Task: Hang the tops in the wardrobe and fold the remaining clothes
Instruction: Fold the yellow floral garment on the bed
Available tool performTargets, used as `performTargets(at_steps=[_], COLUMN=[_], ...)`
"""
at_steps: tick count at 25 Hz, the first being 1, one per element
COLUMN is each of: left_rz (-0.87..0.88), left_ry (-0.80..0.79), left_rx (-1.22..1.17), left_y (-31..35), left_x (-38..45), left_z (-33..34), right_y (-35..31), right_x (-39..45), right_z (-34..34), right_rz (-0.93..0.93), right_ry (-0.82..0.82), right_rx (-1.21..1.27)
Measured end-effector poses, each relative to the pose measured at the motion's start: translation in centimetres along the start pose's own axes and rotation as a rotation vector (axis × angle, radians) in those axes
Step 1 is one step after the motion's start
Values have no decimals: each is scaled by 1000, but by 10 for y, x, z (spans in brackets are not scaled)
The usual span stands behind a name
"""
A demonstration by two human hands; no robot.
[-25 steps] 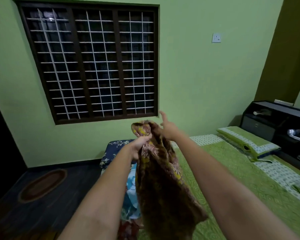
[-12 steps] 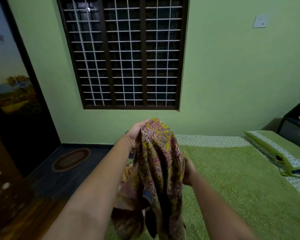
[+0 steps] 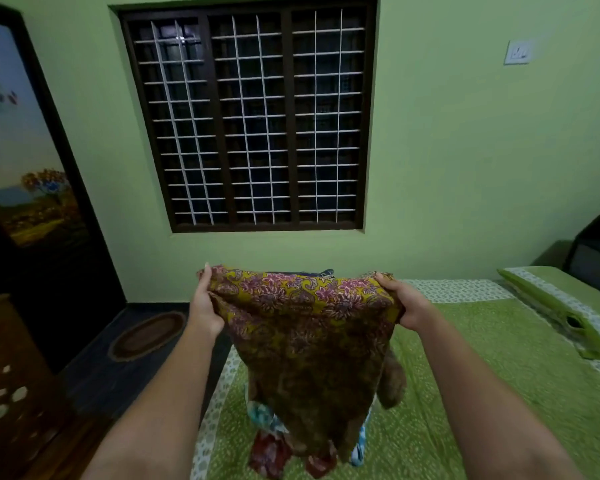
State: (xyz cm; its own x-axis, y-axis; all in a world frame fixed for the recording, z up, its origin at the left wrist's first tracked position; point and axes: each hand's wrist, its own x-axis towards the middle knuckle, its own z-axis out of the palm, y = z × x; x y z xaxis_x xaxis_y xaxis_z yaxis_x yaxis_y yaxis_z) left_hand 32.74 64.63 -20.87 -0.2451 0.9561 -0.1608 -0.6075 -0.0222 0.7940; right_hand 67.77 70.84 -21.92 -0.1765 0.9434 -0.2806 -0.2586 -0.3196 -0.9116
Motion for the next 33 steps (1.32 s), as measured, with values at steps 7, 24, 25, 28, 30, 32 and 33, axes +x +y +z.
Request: performTargets(at_steps=[7, 24, 25, 28, 30, 32, 33], left_rz=[-307, 471, 419, 81, -191, -342, -368], left_ry=[114, 145, 152, 97, -44, -196, -240], left_rx=[468, 1527, 1498, 1188, 1056, 1144, 1237], left_y=[37, 24, 23, 20, 26, 34, 36], left_x=[36, 82, 86, 88, 81, 80, 83], left_z=[-34, -36, -40, -46, -46, -50, -53], right_y=[-31, -46, -44, -35, -31, -28, -27], right_x=[20, 38, 37, 37, 35, 25, 22], right_z=[-19, -36, -35, -41, -46, -46, -47], right_rz=[104, -178, -164, -139, -48, 108, 150], right_ry=[170, 469, 498, 515, 340, 153, 95], right_rx=[-358, -1186, -1222, -985, -627, -431, -438])
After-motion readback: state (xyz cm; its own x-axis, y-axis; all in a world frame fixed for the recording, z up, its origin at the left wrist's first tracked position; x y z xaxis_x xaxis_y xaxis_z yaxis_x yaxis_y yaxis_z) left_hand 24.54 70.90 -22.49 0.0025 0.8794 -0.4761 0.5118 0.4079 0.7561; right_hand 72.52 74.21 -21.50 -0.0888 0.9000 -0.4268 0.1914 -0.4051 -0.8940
